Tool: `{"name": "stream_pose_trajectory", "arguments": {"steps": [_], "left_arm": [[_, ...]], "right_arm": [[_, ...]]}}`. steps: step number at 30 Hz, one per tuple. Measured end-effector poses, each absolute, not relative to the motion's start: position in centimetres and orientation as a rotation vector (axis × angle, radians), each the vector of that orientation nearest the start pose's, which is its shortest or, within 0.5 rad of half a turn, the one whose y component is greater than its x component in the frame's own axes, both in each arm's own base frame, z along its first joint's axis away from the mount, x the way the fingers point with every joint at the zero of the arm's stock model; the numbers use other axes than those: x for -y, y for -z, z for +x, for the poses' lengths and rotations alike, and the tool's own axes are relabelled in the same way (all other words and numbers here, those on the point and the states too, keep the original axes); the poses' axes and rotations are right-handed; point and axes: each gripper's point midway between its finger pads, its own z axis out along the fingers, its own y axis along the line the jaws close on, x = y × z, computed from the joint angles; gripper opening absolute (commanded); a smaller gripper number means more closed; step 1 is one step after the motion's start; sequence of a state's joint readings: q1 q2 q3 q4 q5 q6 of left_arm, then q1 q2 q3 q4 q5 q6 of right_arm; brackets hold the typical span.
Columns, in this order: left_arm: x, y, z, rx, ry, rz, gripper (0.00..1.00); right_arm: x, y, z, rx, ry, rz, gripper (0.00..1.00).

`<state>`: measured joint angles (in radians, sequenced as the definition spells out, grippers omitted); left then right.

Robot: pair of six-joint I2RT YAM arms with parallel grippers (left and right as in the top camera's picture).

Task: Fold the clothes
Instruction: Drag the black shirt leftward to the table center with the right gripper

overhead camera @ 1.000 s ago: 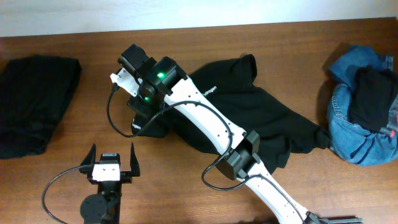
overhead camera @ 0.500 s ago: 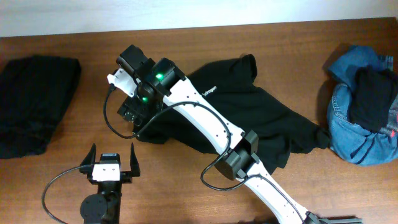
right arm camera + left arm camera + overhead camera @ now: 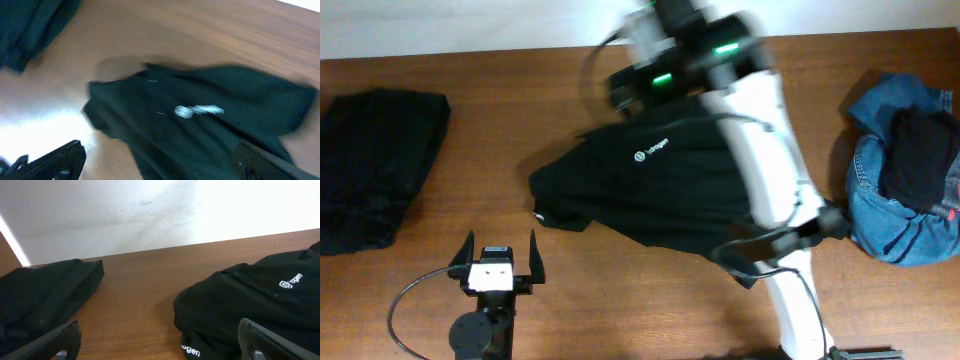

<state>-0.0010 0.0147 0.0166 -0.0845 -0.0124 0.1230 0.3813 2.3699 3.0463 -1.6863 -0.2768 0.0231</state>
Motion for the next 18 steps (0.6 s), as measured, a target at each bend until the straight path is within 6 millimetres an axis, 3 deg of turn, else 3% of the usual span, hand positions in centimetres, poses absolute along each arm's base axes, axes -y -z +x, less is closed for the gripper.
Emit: {"name": "stream_pose_trajectory", "arguments": {"steps": [2, 5, 13, 18], "left_arm": [[-0.2, -15.8, 24.6, -1.652, -0.103, 0.093, 0.99], [-0.2, -15.8, 24.6, -1.652, -0.103, 0.093, 1.0], [-0.2, -15.8, 24.6, -1.651, -0.103, 0.093, 1.0], [-0.2, -15.8, 24.6, -1.651, -0.103, 0.094, 0.99]], "right_arm": [[-18.8, -30.4, 44.9, -2.547, -0.486, -0.426, 0.99], [-15.3, -29.8, 46.2, -2.586, -0.47, -0.28, 0.99], [-10.6, -26.9, 47.3, -2.698, -0.447, -0.085, 0.99], [-7.6, -24.8, 45.2, -2.83, -0.367, 0.001, 0.99]]}}
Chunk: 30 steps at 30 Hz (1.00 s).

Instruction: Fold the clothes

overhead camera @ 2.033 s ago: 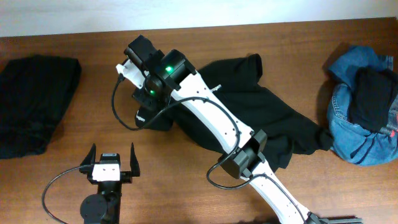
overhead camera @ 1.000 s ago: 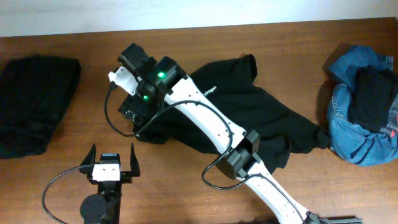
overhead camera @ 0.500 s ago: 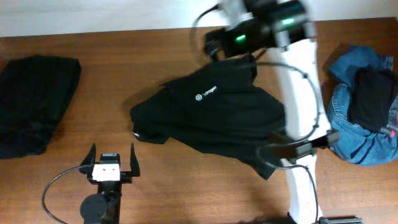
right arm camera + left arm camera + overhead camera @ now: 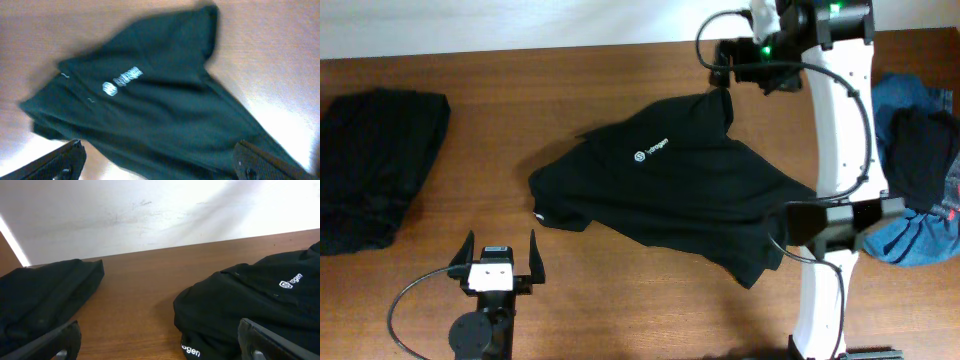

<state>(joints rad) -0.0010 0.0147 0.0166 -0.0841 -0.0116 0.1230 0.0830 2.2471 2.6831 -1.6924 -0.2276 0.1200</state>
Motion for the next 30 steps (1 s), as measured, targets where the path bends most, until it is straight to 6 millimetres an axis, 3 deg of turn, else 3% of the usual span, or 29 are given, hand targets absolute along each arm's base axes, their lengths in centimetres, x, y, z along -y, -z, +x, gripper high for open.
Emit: {"name": "stream_pose_trajectory", "arguments": {"steps": [3, 8, 11, 15, 21, 25, 28, 30], "left_arm": [[0.3, -15.9, 24.6, -1.645, -0.079, 0.114, 0.99], [3.6, -16.4, 24.3, -1.611, 0.101, 0.236, 0.99], [5.2, -16.4, 23.9, -1.613, 0.222, 0.264, 0.99], [6.4, -16.9, 23.3, -1.666, 0.324, 0.286, 0.99], [7.1, -24.0, 23.6, -1.729, 0.357, 0.326, 0.99], [7.4, -27.1, 26.1, -1.888, 0.379, 0.355, 0.99], [8.2, -27.6, 29.3, -2.103, 0.432, 0.391, 0.99], [9.2, -27.8, 31.7, -2.207, 0.461, 0.441, 0.99]], "right_arm": [[-5.0, -25.1, 42.4, -2.881, -0.219, 0.073, 0.99], [-1.2, -27.5, 36.2, -2.878, -0.06, 0.228, 0.99], [0.3, -27.9, 33.8, -2.87, -0.036, 0.299, 0.99], [0.5, -25.7, 33.1, -2.909, -0.049, 0.329, 0.99], [-0.9, -20.7, 32.7, -3.039, -0.12, 0.313, 0.99], [-2.1, -19.2, 32.6, -3.064, -0.139, 0.27, 1.0], [-2.8, -18.3, 32.9, -3.065, -0.154, 0.241, 0.91], [-3.1, -17.8, 33.1, -3.062, -0.162, 0.226, 0.78]]}}
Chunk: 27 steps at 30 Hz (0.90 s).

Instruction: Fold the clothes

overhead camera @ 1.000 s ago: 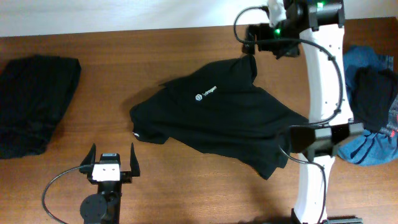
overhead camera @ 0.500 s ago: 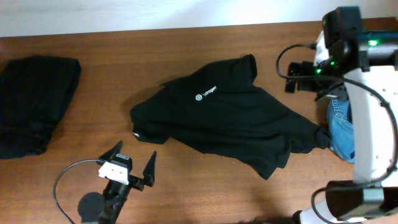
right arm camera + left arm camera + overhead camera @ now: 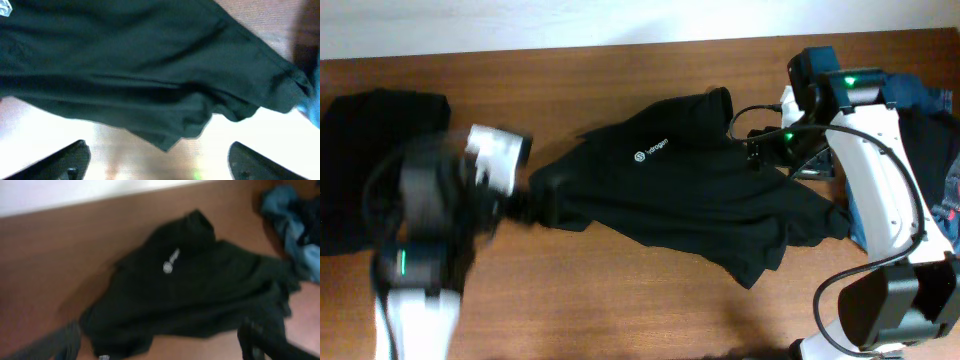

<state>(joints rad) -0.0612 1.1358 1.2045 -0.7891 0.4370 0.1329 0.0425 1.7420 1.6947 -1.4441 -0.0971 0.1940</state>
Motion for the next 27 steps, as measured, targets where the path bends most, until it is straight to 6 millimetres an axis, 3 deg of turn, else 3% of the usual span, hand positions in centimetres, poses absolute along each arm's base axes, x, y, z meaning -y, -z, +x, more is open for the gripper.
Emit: {"name": "stream_pose_trajectory", "arguments": {"steps": [1, 2, 4, 5, 10, 14, 17, 19, 21, 22, 27], "left_arm": [[9.9, -27.7, 32.7, -2.257, 0.475, 0.474, 1.0], [10.5, -27.6, 33.9, -2.297, 0.481, 0.511, 1.0], [12.1, -27.6, 36.3, -2.331, 0.478, 0.589, 0.99], [12.9, -27.5, 37.9, -2.332, 0.468, 0.627, 0.99], [15.5, -26.3, 43.5, -2.289, 0.441, 0.718, 0.99], [17.0, -24.2, 46.1, -2.256, 0.456, 0.753, 0.99], [18.4, -23.6, 47.7, -2.204, 0.479, 0.776, 0.78], [19.8, -23.5, 48.7, -2.144, 0.492, 0.81, 0.77], [20.9, -23.4, 49.3, -2.106, 0.504, 0.831, 0.82], [22.0, -23.2, 49.7, -2.077, 0.515, 0.849, 0.99], [25.4, -20.9, 50.6, -2.026, 0.547, 0.913, 0.99]], "right_arm": [[-3.1, -17.5, 33.2, -3.06, -0.166, 0.227, 0.72], [-3.2, -17.2, 33.1, -3.065, -0.17, 0.23, 0.59], [-3.3, -16.4, 32.7, -3.089, -0.177, 0.231, 0.13], [-3.4, -15.8, 32.4, -3.101, -0.185, 0.238, 0.04], [-3.9, -12.4, 30.9, -3.167, -0.233, 0.249, 0.04], [-4.7, -9.3, 29.1, -3.228, -0.309, 0.238, 0.04], [-5.0, -7.6, 27.9, -3.262, -0.343, 0.24, 0.04], [-5.2, -6.9, 27.3, -3.276, -0.357, 0.243, 0.04], [-5.3, -6.3, 27.0, -3.277, -0.365, 0.239, 0.04], [-5.6, -5.9, 26.7, -3.281, -0.376, 0.231, 0.04], [-6.9, -4.8, 25.4, -3.306, -0.406, 0.173, 0.04]]}}
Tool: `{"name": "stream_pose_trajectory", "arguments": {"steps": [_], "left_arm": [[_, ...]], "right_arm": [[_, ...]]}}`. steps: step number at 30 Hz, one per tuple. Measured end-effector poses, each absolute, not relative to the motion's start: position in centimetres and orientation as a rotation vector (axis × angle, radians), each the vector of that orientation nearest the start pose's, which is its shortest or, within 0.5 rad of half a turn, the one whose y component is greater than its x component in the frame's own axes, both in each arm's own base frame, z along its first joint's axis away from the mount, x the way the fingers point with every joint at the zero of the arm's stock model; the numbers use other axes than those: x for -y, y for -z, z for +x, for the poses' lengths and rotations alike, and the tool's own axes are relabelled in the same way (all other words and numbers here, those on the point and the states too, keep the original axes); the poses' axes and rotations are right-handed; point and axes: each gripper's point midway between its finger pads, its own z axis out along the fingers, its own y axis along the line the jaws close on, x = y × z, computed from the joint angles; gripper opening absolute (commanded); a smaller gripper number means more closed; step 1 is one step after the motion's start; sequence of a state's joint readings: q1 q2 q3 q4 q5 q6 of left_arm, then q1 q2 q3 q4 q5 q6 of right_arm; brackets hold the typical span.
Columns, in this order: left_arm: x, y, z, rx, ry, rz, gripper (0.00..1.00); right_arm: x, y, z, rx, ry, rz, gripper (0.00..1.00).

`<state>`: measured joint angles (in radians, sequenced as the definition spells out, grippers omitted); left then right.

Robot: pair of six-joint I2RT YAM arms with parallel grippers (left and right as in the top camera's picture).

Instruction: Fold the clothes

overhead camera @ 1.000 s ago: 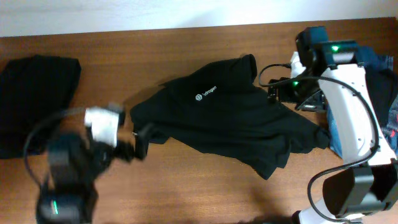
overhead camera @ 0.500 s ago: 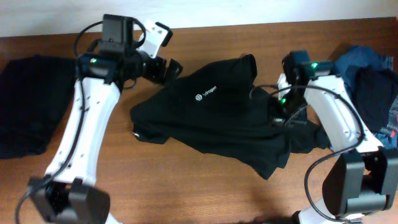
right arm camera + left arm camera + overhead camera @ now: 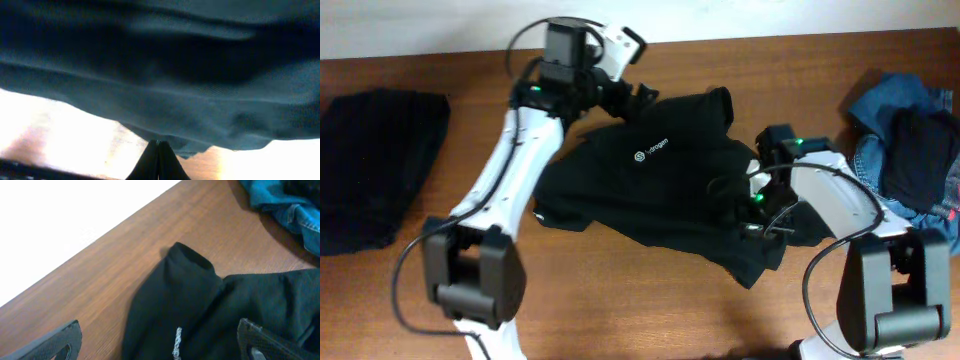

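A crumpled black shirt [image 3: 660,185] with a small white logo [image 3: 653,152] lies mid-table. My left gripper [image 3: 632,97] hangs over its far edge, open; in the left wrist view the left gripper [image 3: 160,345] has its fingers wide apart above the logo [image 3: 176,342], a sleeve end [image 3: 190,260] ahead. My right gripper [image 3: 748,215] sits low on the shirt's near right part. In the right wrist view the right gripper [image 3: 158,159] is shut, its fingertips pinching the shirt's hem [image 3: 165,135].
A folded pile of black clothes [image 3: 375,165] lies at the far left. A heap of blue denim with a dark garment [image 3: 905,170] sits at the right edge, also visible as the denim heap [image 3: 285,200] in the left wrist view. Bare wooden table [image 3: 620,290] in front.
My left gripper was by the shirt's left edge and is now over its far edge, still open. My right gripper was open above the shirt's right side and is now lower, shut on the hem.
First my left gripper rested open at the front left while the right arm was over the shirt's far side. The right arm then stood at the far right. Later both arms were near the shirt, and now the right one grips its hem.
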<state>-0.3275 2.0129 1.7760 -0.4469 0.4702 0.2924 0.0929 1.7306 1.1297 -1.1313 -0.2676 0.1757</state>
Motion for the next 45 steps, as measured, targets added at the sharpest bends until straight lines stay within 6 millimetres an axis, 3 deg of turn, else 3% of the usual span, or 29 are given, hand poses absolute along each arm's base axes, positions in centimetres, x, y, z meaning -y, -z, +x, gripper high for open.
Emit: {"name": "stream_pose_trajectory", "arguments": {"steps": [1, 4, 9, 13, 18, 22, 27, 35, 40, 45], "left_arm": [[26.1, -20.1, 50.8, -2.024, 0.555, 0.925, 0.98], [28.0, -17.5, 51.2, -2.027, 0.575, 0.954, 0.83], [29.7, -13.7, 52.1, -2.027, 0.59, 0.98, 0.75], [30.3, -11.8, 52.5, -2.031, 0.596, 0.984, 0.41], [30.8, -10.0, 52.8, -2.032, 0.598, 0.997, 0.16], [30.7, -8.7, 52.5, -2.072, 0.591, 0.999, 0.02], [30.2, -7.9, 51.0, -2.233, 0.506, 1.037, 0.0], [33.2, -14.8, 50.6, -2.166, 0.428, 1.112, 0.0], [34.0, -14.4, 50.2, -2.161, 0.422, 1.137, 0.0], [34.4, -12.2, 51.1, -2.164, 0.413, 1.14, 0.0]], "right_arm": [[-7.2, -4.6, 25.1, -3.314, -0.407, 0.16, 0.04], [-8.1, -4.2, 24.8, -3.317, -0.412, 0.117, 0.04], [-9.8, -4.0, 24.9, -3.299, -0.41, 0.039, 0.04], [-10.9, -4.0, 24.5, -3.303, -0.404, -0.019, 0.04], [-11.4, -3.5, 23.7, -3.322, -0.372, -0.046, 0.04], [-11.1, -2.9, 23.3, -3.33, -0.338, -0.044, 0.04], [-10.9, -2.4, 23.4, -3.317, -0.316, -0.047, 0.04], [-10.6, -2.2, 24.2, -3.284, -0.274, -0.056, 0.04], [-10.2, -2.1, 24.2, -3.286, -0.245, -0.055, 0.04], [-10.2, -2.1, 24.2, -3.286, -0.239, -0.051, 0.04]]}}
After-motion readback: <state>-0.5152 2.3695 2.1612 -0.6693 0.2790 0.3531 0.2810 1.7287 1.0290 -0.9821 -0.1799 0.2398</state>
